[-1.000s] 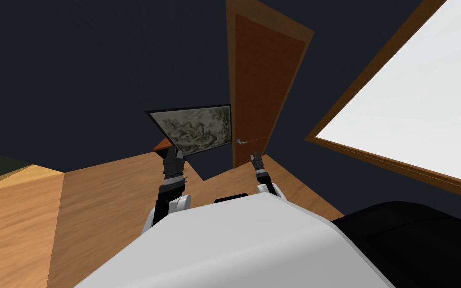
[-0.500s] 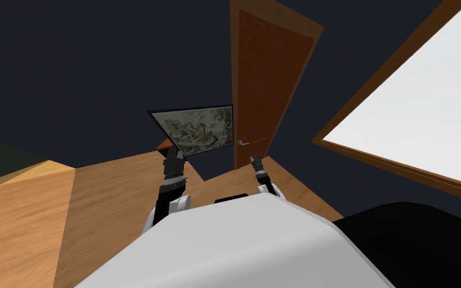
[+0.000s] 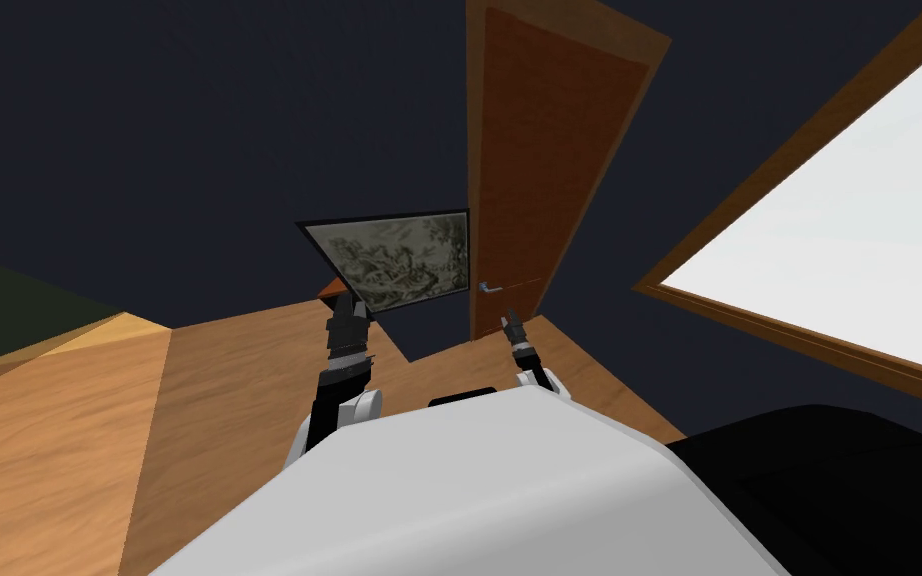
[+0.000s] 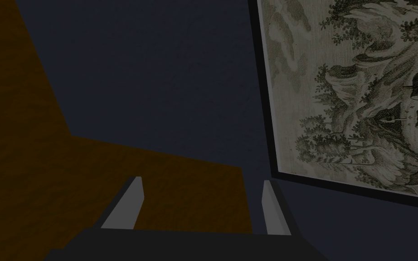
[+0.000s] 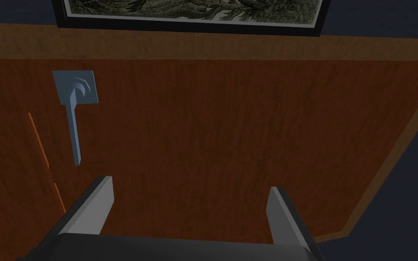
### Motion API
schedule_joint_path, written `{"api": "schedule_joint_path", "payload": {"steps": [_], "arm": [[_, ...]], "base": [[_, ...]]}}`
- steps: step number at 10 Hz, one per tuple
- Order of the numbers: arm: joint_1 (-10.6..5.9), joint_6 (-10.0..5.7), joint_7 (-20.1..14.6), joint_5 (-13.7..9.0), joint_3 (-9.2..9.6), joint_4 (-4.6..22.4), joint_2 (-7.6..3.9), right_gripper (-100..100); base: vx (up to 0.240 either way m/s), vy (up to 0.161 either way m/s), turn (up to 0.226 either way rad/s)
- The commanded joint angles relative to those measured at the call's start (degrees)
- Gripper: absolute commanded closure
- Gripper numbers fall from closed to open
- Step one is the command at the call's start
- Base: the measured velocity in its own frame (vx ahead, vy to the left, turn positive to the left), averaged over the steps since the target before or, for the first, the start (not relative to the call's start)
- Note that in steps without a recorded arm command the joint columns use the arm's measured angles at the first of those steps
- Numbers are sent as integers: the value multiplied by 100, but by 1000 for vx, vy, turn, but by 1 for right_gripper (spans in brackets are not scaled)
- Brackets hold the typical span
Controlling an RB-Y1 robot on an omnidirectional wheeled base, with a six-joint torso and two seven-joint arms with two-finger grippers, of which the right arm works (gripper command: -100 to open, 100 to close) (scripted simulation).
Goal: Pull the door open
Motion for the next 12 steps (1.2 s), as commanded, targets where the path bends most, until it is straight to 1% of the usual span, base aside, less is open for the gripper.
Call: {"api": "schedule_joint_path", "payload": {"steps": [1,2,3,4,5,6,8,9,10,11,12], "arm": [[-116,-130,-61,-45,6,286,-68,-100],[-116,-130,-61,-45,6,369,-68,-100],[-203,-215,-116,-86,11,564,-130,-100],[-203,-215,-116,-86,11,632,-130,-100],[-290,-299,-171,-126,17,809,-193,-100],[-290,-299,-171,-126,17,896,-193,-100],[-461,-465,-278,-205,27,1308,-314,-100],[-461,-465,-278,-205,27,1411,-314,-100],[-546,-547,-331,-244,33,1653,-374,-100],[-627,-626,-382,-282,38,1816,-432,-100],[-627,-626,-382,-282,38,1914,-432,-100]], "base": [[47,-32,89],[41,-30,51],[54,-22,86],[46,-24,49],[46,-28,107],[38,-23,40],[57,-41,106],[55,-44,50],[55,-34,83],[72,-37,140],[57,-36,37]]}}
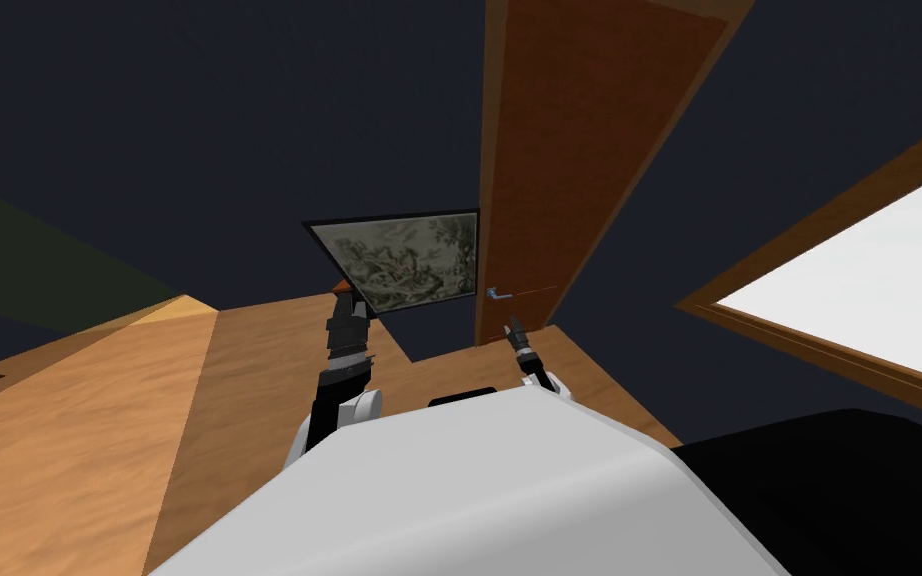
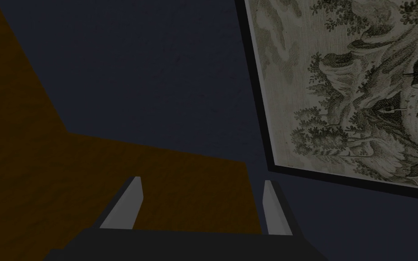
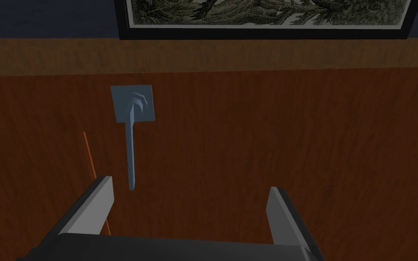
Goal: Pull the door open
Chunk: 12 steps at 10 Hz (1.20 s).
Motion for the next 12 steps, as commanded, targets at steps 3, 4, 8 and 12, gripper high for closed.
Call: {"api": "schedule_joint_path", "payload": {"steps": [3,4,8,12], "arm": [[-186,-157,-118,-85,6,497,-135,-100],[-186,-157,-118,-85,6,558,-135,-100],[-405,-370,-255,-186,20,1157,-287,-100],[-533,-493,-335,-245,28,1597,-374,-100]], "base": [[44,-34,67],[35,-28,36],[48,-38,76],[38,-28,49]]}}
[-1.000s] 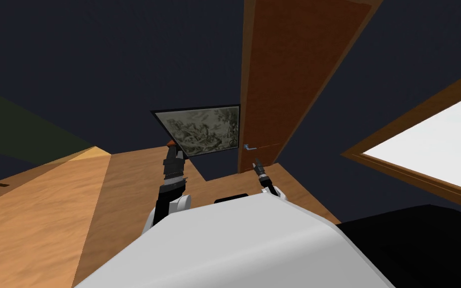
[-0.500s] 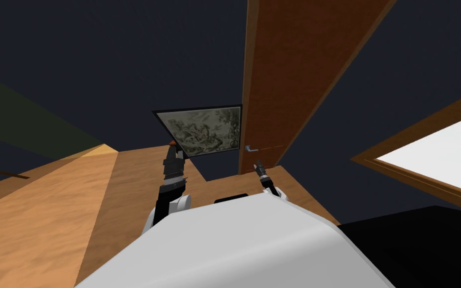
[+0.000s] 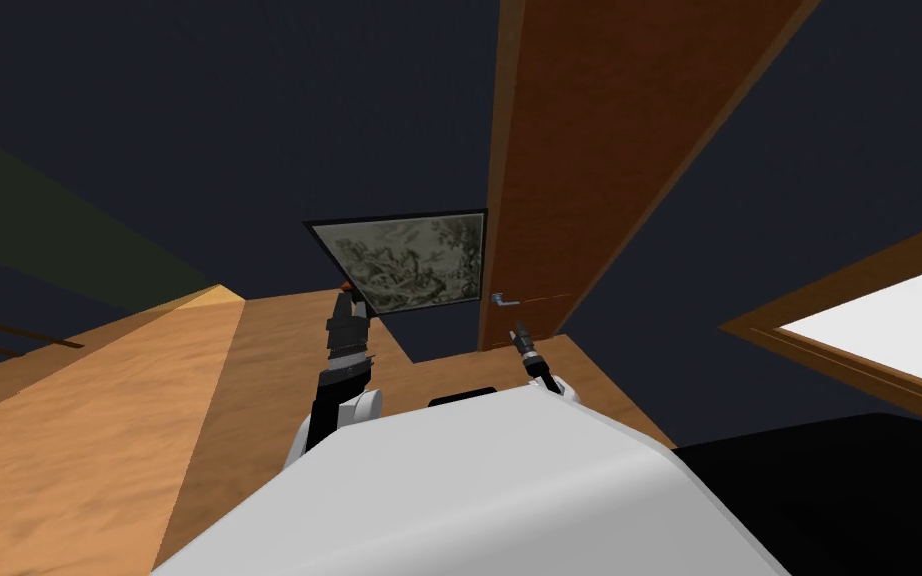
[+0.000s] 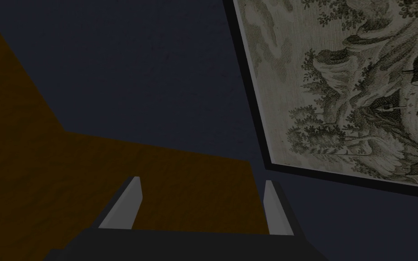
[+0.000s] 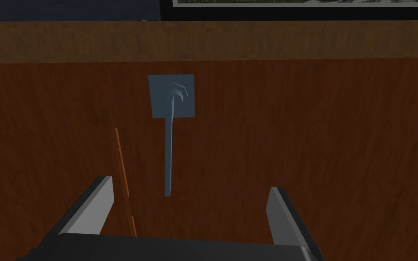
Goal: Pull the door open
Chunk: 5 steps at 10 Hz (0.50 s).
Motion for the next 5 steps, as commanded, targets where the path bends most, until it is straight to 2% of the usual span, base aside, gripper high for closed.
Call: {"api": "schedule_joint_path", "payload": {"steps": [1,3,4,5], "arm": [[-107,-104,-73,-46,4,286,-76,-100],[-210,-203,-137,-93,11,603,-146,-100],[-210,-203,-137,-93,11,618,-146,-100],[-259,-251,-168,-116,14,767,-179,-100]], "base": [[62,-39,94],[58,-44,85],[43,-40,24],[36,-35,52]]}}
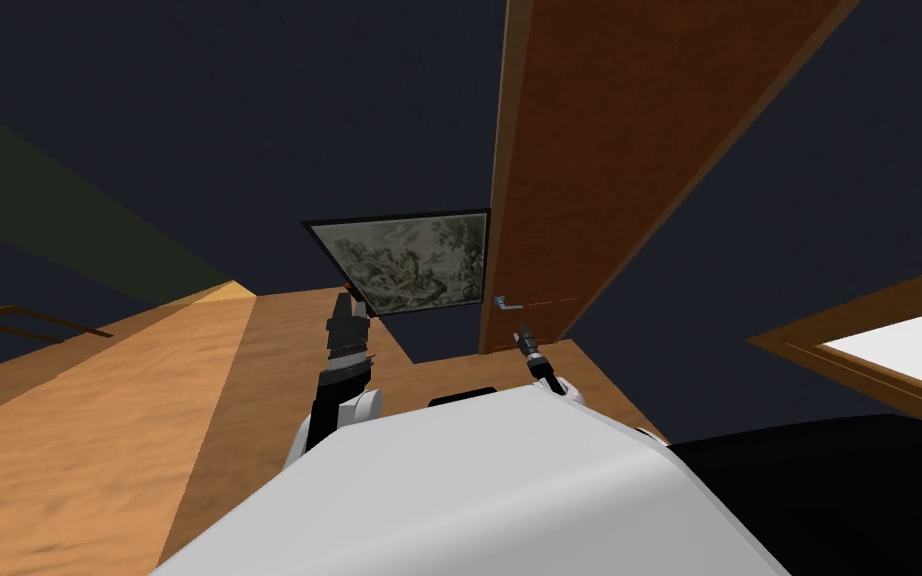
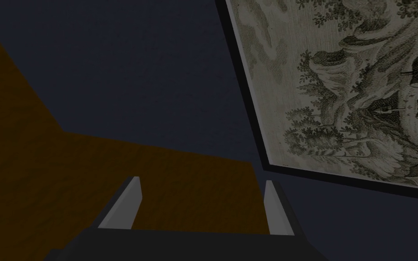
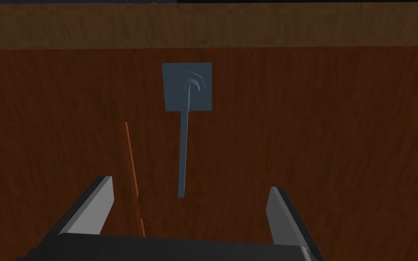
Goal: Pull the door open
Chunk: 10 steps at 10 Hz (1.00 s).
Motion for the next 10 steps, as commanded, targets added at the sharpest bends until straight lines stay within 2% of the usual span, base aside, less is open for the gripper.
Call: {"api": "schedule_joint_path", "payload": {"steps": [1,3,5,6,10], "arm": [[-81,-71,-35,-29,4,216,-34,-100],[-169,-157,-91,-69,10,483,-94,-100],[-203,-190,-112,-85,12,586,-117,-100],[-188,-170,-104,-79,11,544,-112,-100],[-308,-106,135,-377,-513,935,-81,-100]], "base": [[39,-33,63],[44,-35,70],[40,-33,30],[15,-11,4],[84,-68,269]]}}
